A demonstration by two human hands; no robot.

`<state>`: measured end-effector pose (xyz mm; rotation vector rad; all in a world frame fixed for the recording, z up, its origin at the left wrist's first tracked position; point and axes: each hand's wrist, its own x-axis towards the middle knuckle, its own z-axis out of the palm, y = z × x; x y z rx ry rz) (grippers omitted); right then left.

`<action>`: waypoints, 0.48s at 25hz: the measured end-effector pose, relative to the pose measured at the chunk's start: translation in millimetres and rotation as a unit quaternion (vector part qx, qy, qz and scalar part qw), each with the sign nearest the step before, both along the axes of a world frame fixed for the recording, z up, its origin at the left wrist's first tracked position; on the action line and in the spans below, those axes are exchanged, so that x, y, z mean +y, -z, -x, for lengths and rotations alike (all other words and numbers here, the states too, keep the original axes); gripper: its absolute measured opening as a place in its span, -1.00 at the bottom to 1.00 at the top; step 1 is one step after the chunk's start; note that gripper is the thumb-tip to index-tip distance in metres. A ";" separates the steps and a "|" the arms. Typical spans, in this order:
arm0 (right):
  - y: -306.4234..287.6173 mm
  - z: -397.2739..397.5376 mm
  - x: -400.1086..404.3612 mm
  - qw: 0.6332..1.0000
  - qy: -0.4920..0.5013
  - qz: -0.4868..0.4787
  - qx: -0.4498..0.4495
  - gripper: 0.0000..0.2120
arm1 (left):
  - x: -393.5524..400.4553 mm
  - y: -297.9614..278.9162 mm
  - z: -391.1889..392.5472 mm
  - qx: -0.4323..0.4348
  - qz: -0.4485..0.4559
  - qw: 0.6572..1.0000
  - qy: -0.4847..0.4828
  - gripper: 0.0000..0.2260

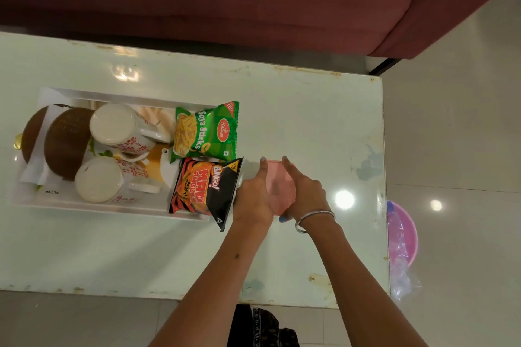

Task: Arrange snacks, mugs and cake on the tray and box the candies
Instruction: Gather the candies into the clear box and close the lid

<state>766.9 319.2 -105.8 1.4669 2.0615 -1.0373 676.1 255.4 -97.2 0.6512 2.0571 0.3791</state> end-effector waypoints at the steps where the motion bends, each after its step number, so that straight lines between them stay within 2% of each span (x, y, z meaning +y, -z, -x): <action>1: -0.6 0.3 -0.4 1.000 0.004 0.003 0.001 0.15 | -1.6 -4.3 -1.7 -0.019 -0.047 0.998 -0.025 -0.58; 3: -3.3 2.8 -1.0 1.000 0.005 0.005 -0.003 0.14 | -7.2 -15.3 -4.8 -0.061 -0.112 0.988 -0.085 -0.62; 5: -6.4 4.8 -1.7 1.000 0.013 0.015 0.001 0.11 | -10.4 -14.7 -3.8 -0.059 -0.102 0.988 -0.104 -0.57; 7: -10.1 2.7 -2.1 0.997 0.051 0.049 0.035 0.04 | -9.7 -11.3 -3.0 -0.063 -0.049 0.985 -0.150 -0.52; 8: -11.3 -0.7 -1.8 0.993 0.075 0.066 0.062 -0.01 | -11.2 -8.8 -5.2 -0.049 -0.023 0.991 -0.124 -0.47; 10: -12.2 -9.1 -2.9 0.982 0.125 0.076 0.118 -0.13 | -15.7 -9.5 -13.5 0.037 -0.002 0.999 -0.021 -0.35; 12: -10.6 -14.7 -5.8 0.971 0.188 0.047 0.139 -0.32 | -21.3 -6.7 -23.9 0.083 -0.017 0.996 -0.009 -0.21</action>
